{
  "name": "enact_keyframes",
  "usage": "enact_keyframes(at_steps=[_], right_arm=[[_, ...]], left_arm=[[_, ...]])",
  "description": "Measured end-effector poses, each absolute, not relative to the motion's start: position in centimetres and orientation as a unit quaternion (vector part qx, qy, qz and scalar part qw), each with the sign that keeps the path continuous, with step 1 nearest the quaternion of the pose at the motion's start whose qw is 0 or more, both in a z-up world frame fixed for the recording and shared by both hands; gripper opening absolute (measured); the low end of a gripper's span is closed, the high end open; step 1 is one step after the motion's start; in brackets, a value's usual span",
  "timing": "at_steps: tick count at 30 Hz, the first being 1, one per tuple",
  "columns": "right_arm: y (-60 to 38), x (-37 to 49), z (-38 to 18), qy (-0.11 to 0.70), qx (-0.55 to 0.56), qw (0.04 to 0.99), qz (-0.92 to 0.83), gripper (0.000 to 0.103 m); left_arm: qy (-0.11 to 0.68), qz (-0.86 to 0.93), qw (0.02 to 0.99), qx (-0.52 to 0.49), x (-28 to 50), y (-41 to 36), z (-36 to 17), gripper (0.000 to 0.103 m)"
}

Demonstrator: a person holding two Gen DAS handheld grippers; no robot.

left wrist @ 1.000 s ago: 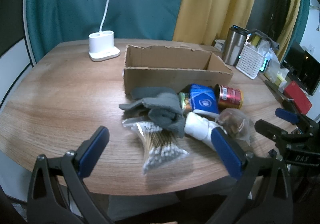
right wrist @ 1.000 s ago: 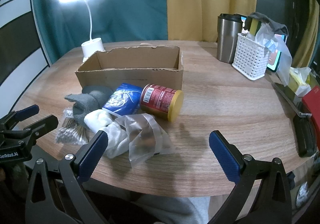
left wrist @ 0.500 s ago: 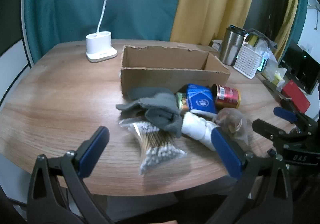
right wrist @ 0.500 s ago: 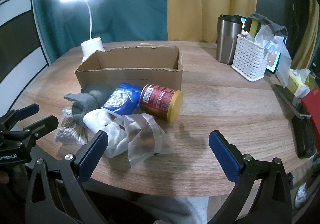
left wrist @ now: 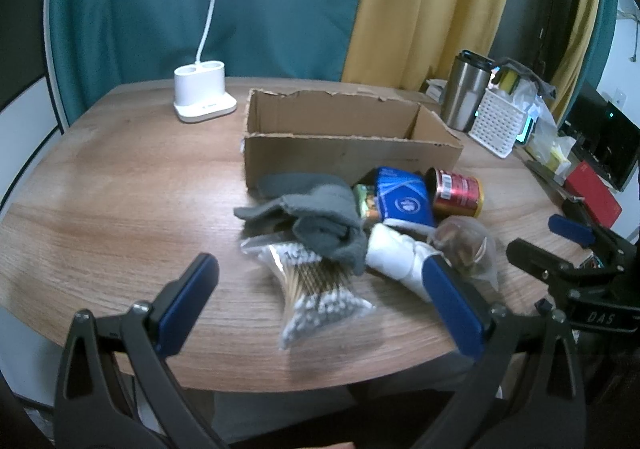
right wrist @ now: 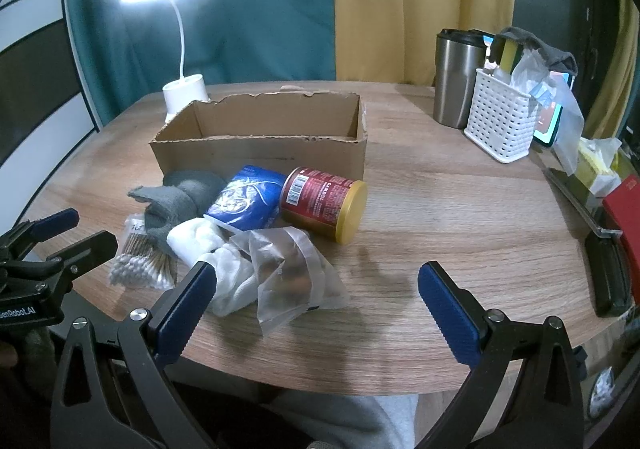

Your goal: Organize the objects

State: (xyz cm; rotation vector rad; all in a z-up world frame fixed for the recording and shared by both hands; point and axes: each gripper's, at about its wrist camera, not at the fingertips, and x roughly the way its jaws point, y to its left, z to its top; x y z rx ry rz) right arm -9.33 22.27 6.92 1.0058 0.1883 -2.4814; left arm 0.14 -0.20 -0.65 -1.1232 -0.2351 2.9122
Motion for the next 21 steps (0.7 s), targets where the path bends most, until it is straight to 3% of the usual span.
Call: enact_keyframes(at_steps=[21], right_arm=[[21.99, -9.59, 6.65, 0.069, 0.367, 0.228, -0.899, 0.103]], left_arm=[[-0.076, 0.928, 0.005, -0.364, -0.23, -0.54, -0.97, 0.102]])
